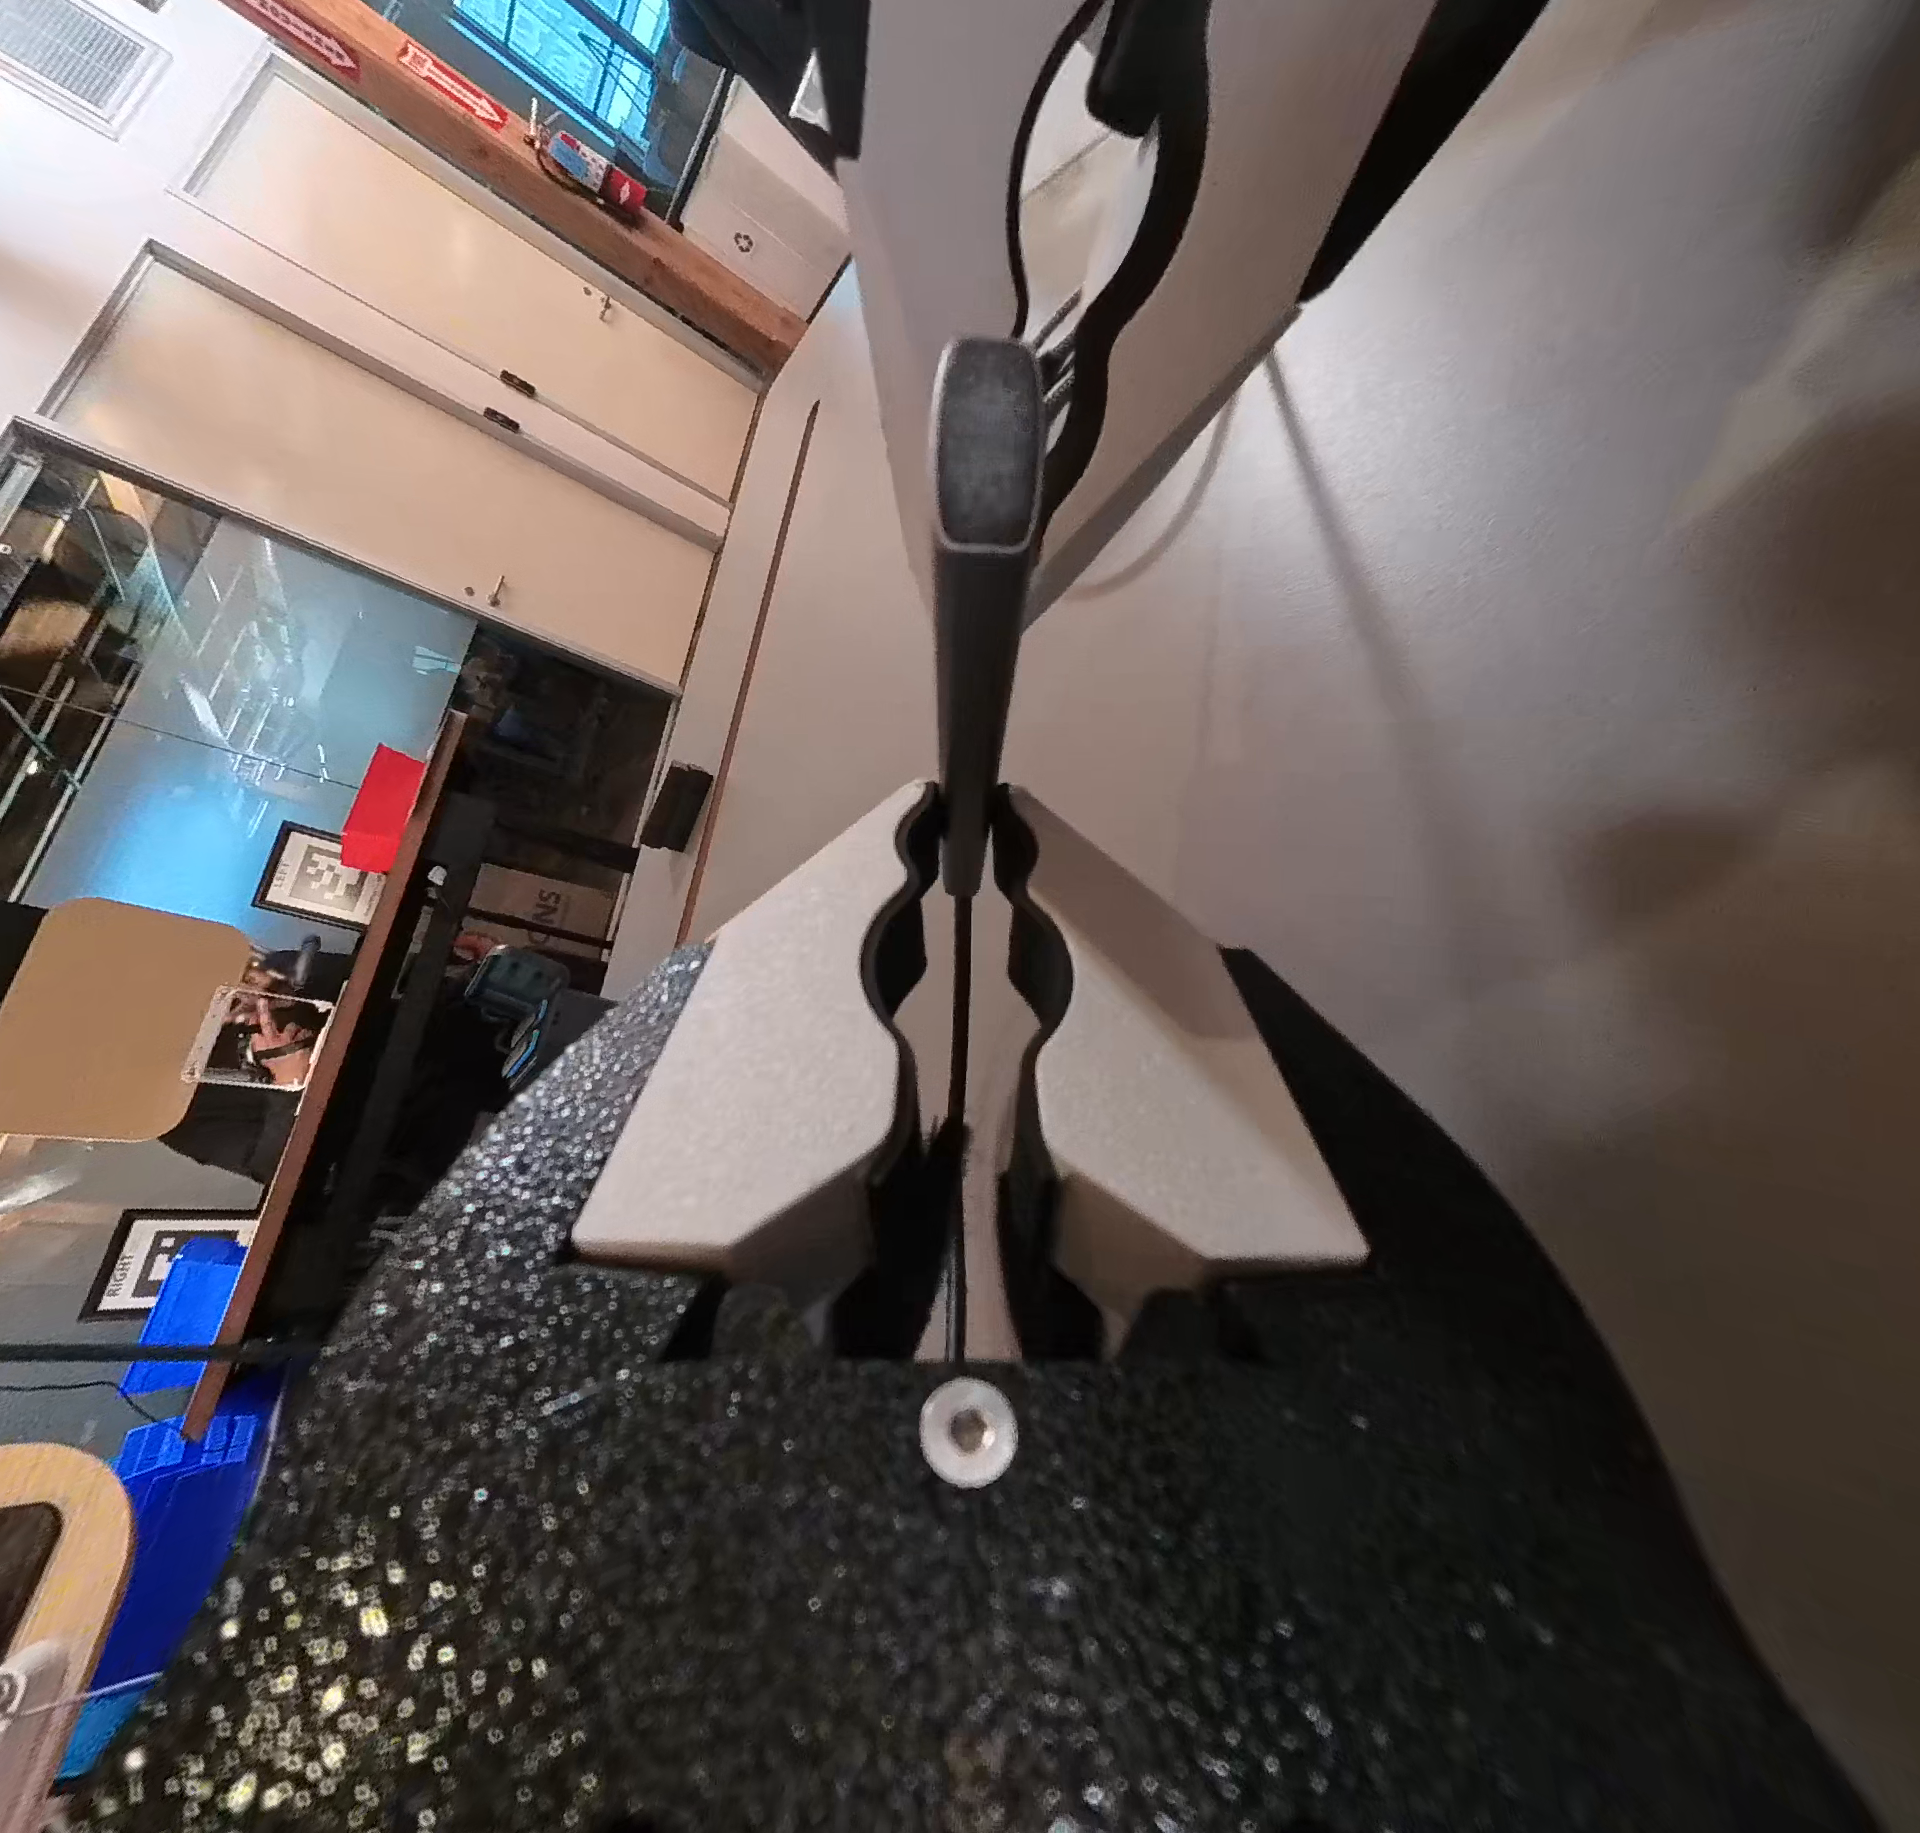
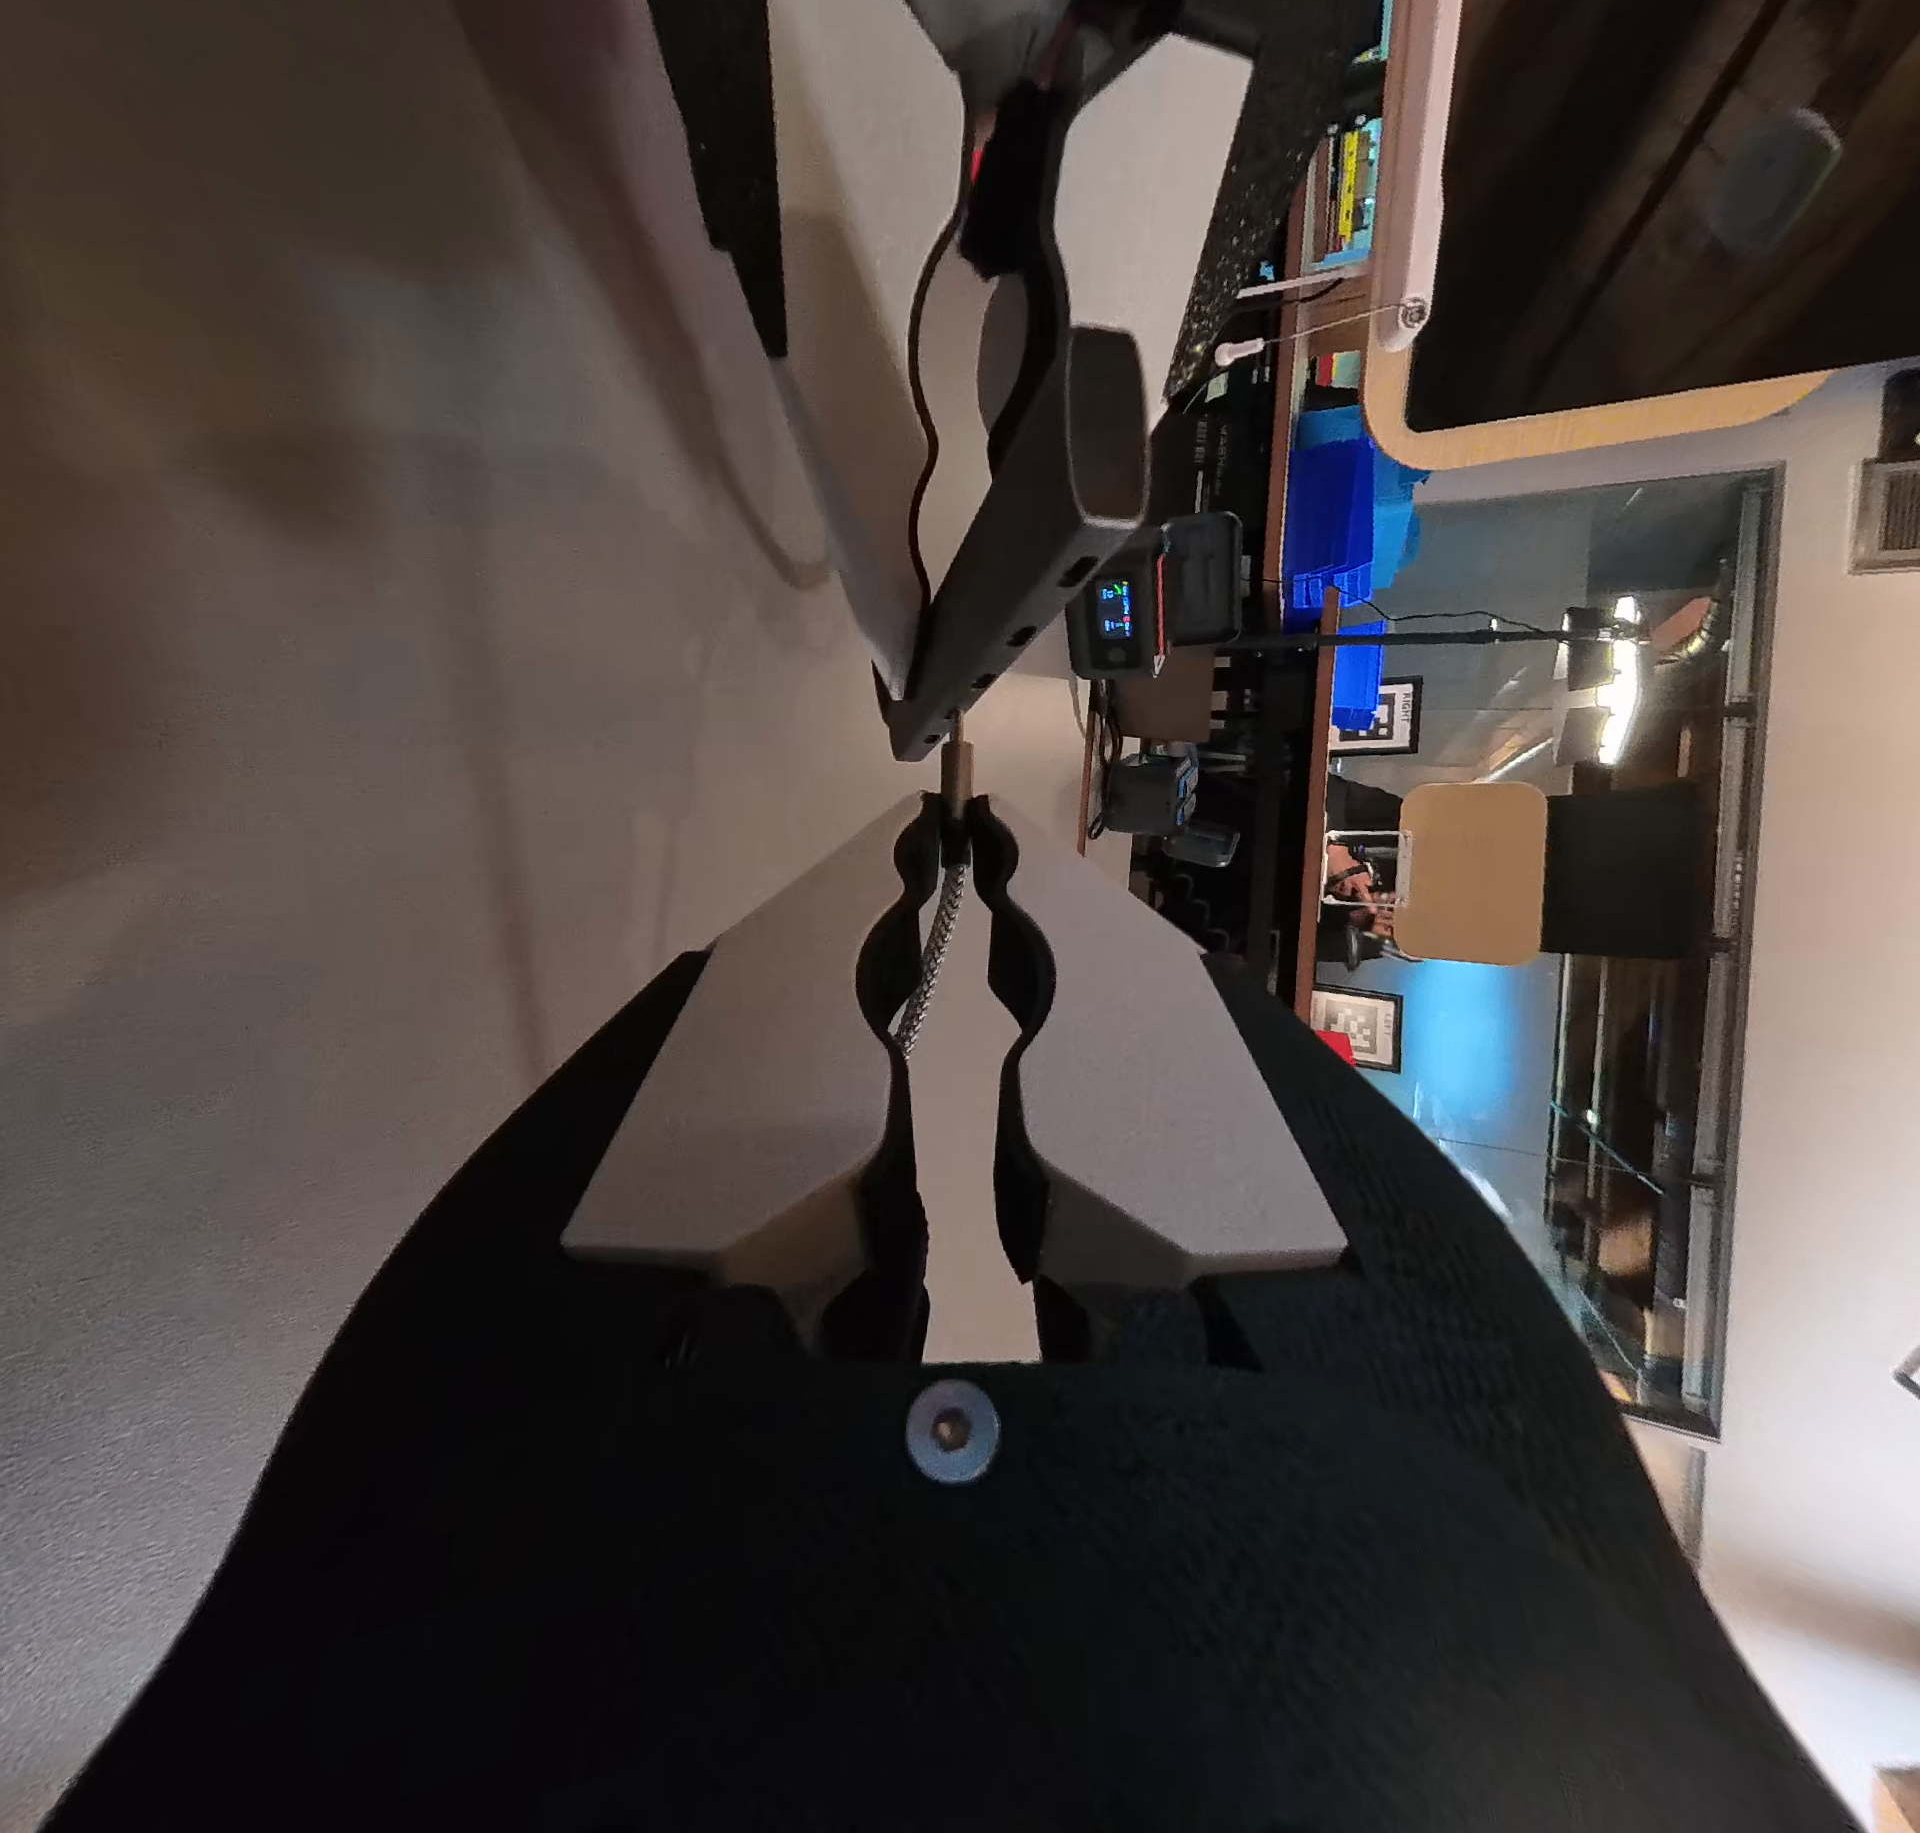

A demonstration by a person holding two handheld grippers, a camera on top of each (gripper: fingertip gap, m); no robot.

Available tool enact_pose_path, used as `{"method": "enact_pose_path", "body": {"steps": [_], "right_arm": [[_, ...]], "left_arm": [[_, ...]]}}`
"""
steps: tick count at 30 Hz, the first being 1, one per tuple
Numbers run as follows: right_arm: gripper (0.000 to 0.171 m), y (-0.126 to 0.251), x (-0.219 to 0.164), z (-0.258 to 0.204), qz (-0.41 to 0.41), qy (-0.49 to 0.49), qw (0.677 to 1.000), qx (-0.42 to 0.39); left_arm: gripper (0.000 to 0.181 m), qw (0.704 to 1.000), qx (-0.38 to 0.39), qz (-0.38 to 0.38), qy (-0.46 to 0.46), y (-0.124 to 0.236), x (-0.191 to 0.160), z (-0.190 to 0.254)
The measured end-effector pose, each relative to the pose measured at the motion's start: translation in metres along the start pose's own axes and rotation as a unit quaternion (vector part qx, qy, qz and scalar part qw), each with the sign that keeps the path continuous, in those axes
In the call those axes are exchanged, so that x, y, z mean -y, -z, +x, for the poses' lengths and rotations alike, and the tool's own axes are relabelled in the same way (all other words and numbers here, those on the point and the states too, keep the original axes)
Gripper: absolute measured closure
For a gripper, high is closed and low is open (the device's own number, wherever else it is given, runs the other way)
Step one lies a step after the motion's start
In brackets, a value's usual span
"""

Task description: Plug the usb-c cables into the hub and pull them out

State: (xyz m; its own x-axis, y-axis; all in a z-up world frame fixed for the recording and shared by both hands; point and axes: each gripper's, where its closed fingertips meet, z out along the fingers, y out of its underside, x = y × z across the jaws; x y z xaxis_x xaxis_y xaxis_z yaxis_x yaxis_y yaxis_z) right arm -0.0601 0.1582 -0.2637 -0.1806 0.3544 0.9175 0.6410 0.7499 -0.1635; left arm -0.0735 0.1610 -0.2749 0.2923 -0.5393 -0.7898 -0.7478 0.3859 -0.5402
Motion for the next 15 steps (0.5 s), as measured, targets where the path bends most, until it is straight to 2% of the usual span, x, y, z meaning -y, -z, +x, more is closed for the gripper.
{"method": "enact_pose_path", "body": {"steps": [3,8,15], "right_arm": [[0.167,-0.001,-0.001,-0.001,-0.004,-0.003,1.0,0.002],[0.167,-0.006,-0.005,-0.011,-0.023,0.006,1.0,0.017],[0.167,-0.011,-0.011,-0.021,-0.026,-0.01,0.999,0.033]], "left_arm": [[0.174,1.0,0.0,-0.01,-0.005,-0.002,-0.001,0.0],[0.174,0.997,-0.008,-0.072,-0.028,-0.012,-0.008,0.006],[0.174,0.993,-0.015,-0.114,-0.015,-0.022,-0.013,0.012]]}}
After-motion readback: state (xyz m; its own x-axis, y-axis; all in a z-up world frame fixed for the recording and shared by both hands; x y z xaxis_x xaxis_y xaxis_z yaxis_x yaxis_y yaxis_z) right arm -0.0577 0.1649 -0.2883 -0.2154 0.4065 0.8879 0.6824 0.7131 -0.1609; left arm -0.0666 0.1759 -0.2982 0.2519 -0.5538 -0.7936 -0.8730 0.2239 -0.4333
